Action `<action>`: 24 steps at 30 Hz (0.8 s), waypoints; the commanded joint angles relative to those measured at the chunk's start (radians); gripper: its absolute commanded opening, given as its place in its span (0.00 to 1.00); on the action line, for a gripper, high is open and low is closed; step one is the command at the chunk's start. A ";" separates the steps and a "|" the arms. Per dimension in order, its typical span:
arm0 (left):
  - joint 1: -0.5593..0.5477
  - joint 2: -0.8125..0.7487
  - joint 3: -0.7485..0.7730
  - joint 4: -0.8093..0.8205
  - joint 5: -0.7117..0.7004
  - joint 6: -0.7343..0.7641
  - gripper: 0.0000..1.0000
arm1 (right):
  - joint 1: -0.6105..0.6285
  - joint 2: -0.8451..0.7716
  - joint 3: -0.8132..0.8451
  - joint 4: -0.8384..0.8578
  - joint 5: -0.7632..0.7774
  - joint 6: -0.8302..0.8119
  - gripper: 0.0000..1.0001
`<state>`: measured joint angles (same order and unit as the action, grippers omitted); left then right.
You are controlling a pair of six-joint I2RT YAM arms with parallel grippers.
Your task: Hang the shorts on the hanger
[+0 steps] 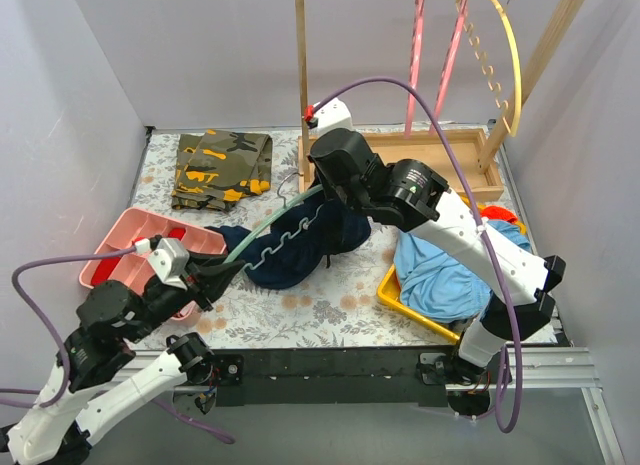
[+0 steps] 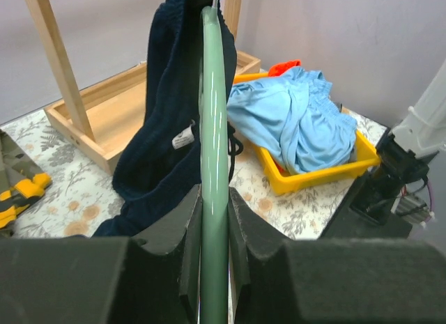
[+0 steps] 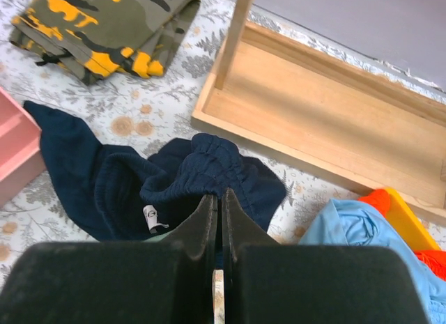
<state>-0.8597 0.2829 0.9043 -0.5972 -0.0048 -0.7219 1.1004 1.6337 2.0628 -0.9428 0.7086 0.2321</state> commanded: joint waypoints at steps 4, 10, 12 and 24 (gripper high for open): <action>0.001 -0.083 -0.203 0.376 -0.083 -0.012 0.00 | 0.107 0.029 0.154 -0.025 0.049 0.039 0.01; 0.001 -0.067 -0.255 0.514 -0.040 0.033 0.00 | 0.084 -0.072 -0.075 0.102 -0.020 0.062 0.02; 0.002 -0.094 -0.280 0.556 -0.056 0.021 0.00 | 0.055 -0.106 -0.145 0.127 -0.075 0.079 0.16; 0.001 -0.142 -0.370 0.649 -0.057 -0.054 0.00 | 0.049 -0.391 -0.509 0.557 -0.308 -0.119 0.59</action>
<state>-0.8597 0.1471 0.5133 -0.1341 -0.0677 -0.7486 1.1458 1.3342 1.6188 -0.6178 0.4843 0.1993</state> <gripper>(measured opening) 0.152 0.569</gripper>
